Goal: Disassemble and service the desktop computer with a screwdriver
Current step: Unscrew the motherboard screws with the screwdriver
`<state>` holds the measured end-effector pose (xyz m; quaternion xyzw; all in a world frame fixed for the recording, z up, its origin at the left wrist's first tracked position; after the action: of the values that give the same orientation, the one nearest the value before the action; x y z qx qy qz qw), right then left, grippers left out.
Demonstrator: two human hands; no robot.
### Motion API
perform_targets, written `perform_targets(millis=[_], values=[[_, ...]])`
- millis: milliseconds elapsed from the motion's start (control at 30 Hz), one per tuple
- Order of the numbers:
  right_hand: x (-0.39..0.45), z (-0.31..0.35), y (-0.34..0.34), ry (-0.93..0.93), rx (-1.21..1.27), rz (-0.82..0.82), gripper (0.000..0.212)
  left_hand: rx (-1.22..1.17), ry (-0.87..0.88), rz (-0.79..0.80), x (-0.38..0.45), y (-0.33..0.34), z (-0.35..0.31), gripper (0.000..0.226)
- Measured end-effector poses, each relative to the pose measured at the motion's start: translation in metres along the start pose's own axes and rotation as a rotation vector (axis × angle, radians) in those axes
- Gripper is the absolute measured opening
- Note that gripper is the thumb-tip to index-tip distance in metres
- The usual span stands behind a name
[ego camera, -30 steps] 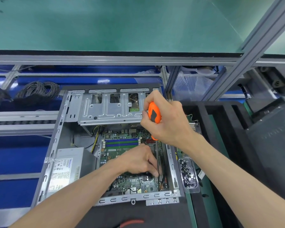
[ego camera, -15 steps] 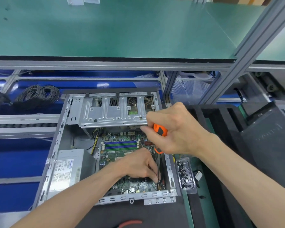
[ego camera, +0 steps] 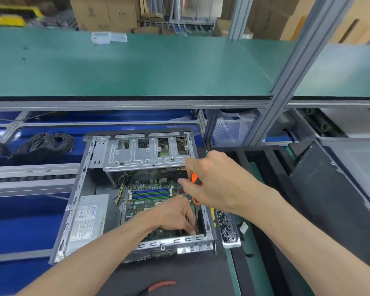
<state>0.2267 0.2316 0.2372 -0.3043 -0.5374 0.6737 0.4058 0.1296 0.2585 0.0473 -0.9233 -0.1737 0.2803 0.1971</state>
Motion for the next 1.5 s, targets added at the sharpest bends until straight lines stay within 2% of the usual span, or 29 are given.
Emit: perform_targets(millis=[133,333,633,800,867,900,967,1000,1167,1267,1367,1433,1500], values=[[-0.016,0.002,-0.003,0.061,0.039,0.02,0.032,0.067,-0.04,-0.063,-0.002,0.005,-0.002,0.009],[-0.035,0.01,-0.007,0.095,0.07,0.031,0.027,0.066,-0.073,-0.166,-0.015,0.013,-0.011,0.017],[-0.049,0.017,-0.017,0.008,0.106,0.134,0.012,0.194,-0.087,-0.196,-0.017,0.015,-0.018,0.026],[-0.05,0.017,-0.024,-0.03,0.155,0.25,0.025,0.205,-0.091,-0.213,-0.018,0.014,-0.015,0.024],[-0.049,0.016,-0.026,-0.004,0.116,0.231,0.007,0.191,-0.088,-0.212,-0.018,0.015,-0.015,0.024],[-0.047,0.014,-0.027,0.029,0.067,0.194,0.012,0.182,-0.093,-0.21,-0.018,0.015,-0.015,0.024],[-0.043,0.012,-0.026,0.118,-0.084,0.147,0.039,0.167,-0.111,-0.213,-0.018,0.016,-0.015,0.023],[-0.041,0.013,-0.025,0.147,-0.14,0.143,0.041,0.163,-0.119,-0.213,-0.018,0.016,-0.014,0.023],[-0.035,0.026,-0.02,0.017,-0.093,0.271,0.004,0.191,-0.132,-0.194,-0.018,0.015,-0.013,0.027],[-0.041,0.027,-0.025,-0.024,0.006,0.343,0.025,0.185,-0.127,-0.193,-0.016,0.015,-0.011,0.024],[-0.043,0.023,-0.025,0.03,-0.043,0.237,0.011,0.157,-0.125,-0.209,-0.012,0.014,-0.009,0.021],[-0.041,0.02,-0.024,0.132,-0.18,0.164,0.037,0.146,-0.129,-0.209,-0.011,0.015,-0.008,0.022],[-0.039,0.022,-0.02,0.138,-0.19,0.166,0.03,0.151,-0.132,-0.208,-0.011,0.015,-0.007,0.022]])
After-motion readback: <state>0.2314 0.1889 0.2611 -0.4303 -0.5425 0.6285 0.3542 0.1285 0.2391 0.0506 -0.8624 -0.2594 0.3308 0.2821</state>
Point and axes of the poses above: each hand's wrist, its own x-axis towards the middle knuckle, its own y-axis out of the palm, z = x × y, the point moved 4 cm from there along x, towards the middle knuckle, and after that the axes turned 6 degrees about z, right-handed, at the moved point
